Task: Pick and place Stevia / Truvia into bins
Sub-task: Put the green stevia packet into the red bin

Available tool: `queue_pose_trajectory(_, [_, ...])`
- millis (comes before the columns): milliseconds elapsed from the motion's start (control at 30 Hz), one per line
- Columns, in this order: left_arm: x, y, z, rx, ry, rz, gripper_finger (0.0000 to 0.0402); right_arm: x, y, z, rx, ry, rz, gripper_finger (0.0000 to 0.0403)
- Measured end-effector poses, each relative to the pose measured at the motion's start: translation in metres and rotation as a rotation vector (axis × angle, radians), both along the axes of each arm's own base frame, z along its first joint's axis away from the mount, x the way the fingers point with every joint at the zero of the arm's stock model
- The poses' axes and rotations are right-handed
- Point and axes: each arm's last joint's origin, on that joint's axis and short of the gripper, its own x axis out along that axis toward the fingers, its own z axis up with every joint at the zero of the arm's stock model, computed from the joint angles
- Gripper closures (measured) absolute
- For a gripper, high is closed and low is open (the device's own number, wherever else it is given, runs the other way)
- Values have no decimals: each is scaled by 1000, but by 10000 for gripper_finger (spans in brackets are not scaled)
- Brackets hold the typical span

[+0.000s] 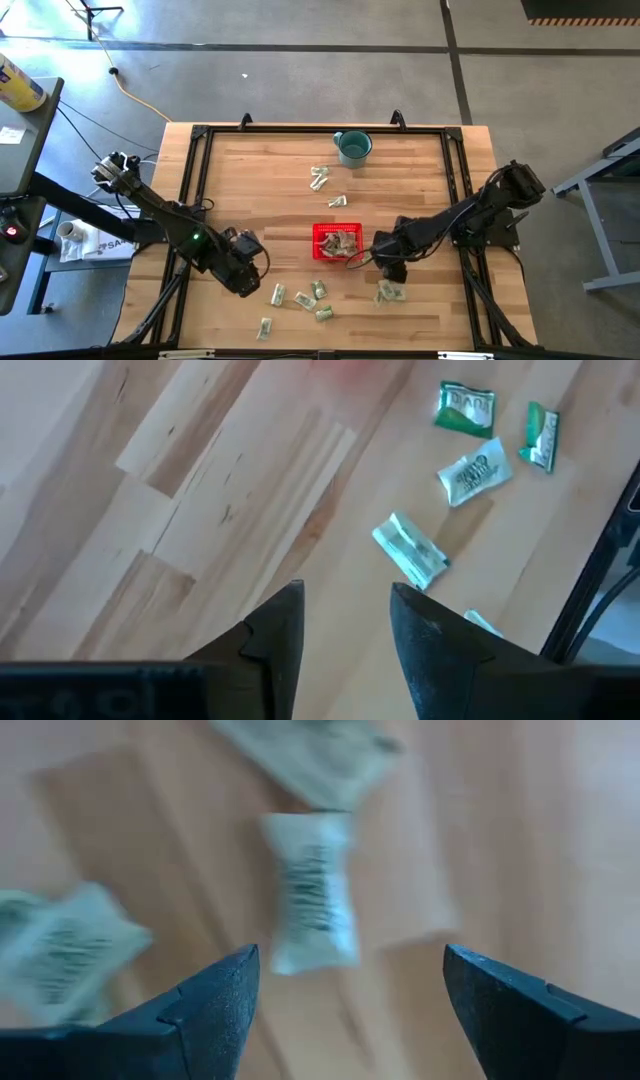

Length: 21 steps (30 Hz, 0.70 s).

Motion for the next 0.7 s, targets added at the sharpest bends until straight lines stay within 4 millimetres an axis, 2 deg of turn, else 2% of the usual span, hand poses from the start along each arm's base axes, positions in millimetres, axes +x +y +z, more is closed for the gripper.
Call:
queue_pose_trajectory(100, [-2,1,-1,8,19,21,220,-1,0,-7,35,-14,33,98])
queue_pose_trajectory(333, [-5,4,-2,38,48,41,224,-3,-4,-18,-41,-70,33,98])
queue_pose_trajectory(533, [-6,6,-3,59,57,48,225,-6,-5,-29,-29,-124,75,99])
queue_pose_trajectory(633, [-7,6,-3,57,63,65,225,-10,-7,-33,-38,-113,60,114])
queue_pose_trajectory(700, [-7,7,-3,57,67,72,225,-11,-7,-33,-45,-106,58,141])
